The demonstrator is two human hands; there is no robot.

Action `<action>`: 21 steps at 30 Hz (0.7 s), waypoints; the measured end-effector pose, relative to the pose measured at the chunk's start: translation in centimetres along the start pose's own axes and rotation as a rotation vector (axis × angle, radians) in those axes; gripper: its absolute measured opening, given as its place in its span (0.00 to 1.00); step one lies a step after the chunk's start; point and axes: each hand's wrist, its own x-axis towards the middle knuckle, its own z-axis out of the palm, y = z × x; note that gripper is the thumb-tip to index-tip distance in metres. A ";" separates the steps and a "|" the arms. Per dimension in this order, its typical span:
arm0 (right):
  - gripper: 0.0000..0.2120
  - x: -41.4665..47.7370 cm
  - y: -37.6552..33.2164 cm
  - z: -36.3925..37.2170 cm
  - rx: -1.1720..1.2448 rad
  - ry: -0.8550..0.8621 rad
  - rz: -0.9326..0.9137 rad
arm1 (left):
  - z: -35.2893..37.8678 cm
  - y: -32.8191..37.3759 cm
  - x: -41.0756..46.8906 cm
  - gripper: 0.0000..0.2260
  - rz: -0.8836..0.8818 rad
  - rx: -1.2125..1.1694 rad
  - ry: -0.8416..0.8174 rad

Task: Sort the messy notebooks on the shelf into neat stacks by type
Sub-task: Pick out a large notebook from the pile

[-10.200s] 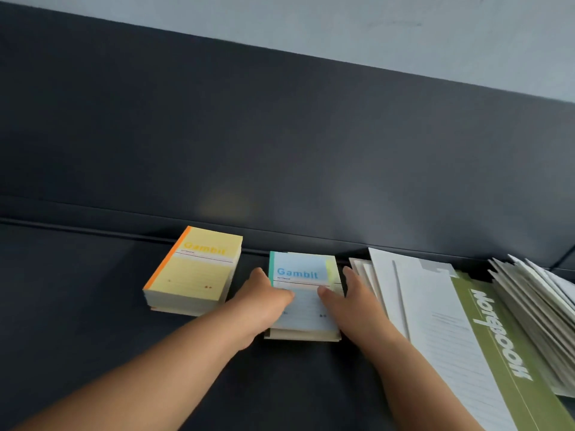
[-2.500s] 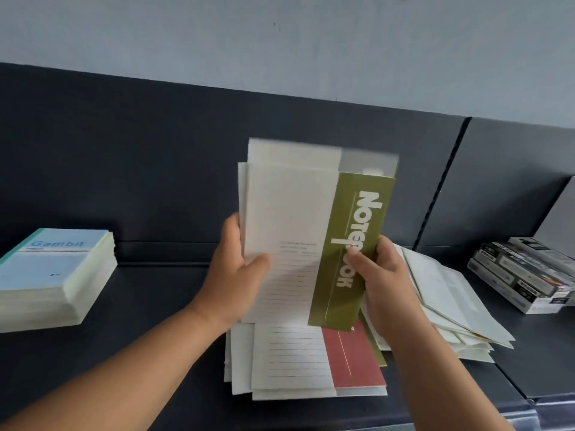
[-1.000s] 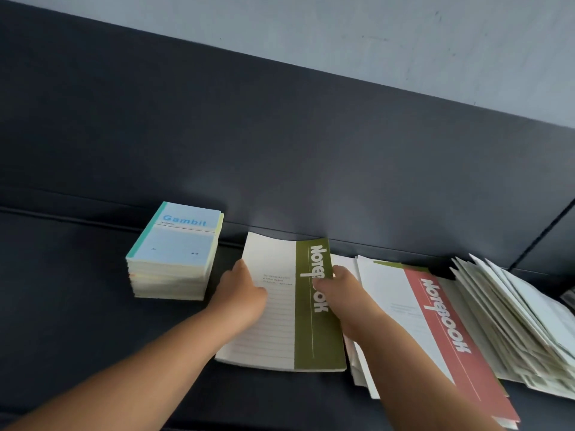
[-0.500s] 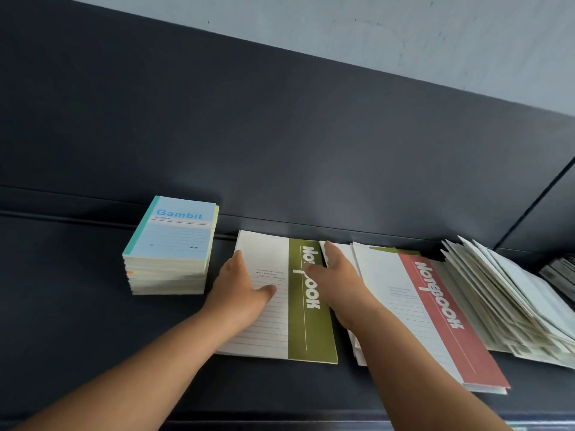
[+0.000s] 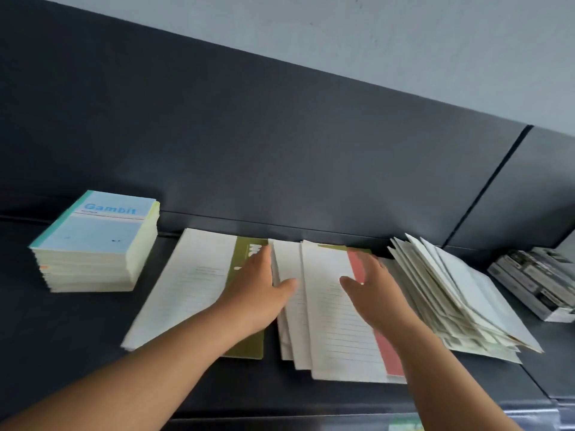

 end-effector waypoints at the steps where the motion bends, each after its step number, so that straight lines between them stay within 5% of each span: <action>1: 0.27 0.2 1.3 -0.6 -0.023 -0.011 0.039 | 0.9 0.6 0.1 0.23 -0.038 -0.027 -0.008; 5: 0.17 1.6 6.2 -1.7 -0.044 -0.050 0.119 | 3.9 1.9 1.2 0.26 -0.208 0.003 0.011; 11: 0.20 1.9 7.7 -1.4 0.021 -0.161 0.019 | 6.4 3.5 2.4 0.33 -0.339 0.073 0.094; 16: 0.24 2.4 7.7 -1.2 0.084 -0.200 -0.038 | 7.7 3.3 3.4 0.31 -0.272 0.105 0.161; 21: 0.16 2.5 8.2 -1.3 0.156 -0.213 -0.086 | 7.8 3.3 3.2 0.26 -0.237 0.073 0.169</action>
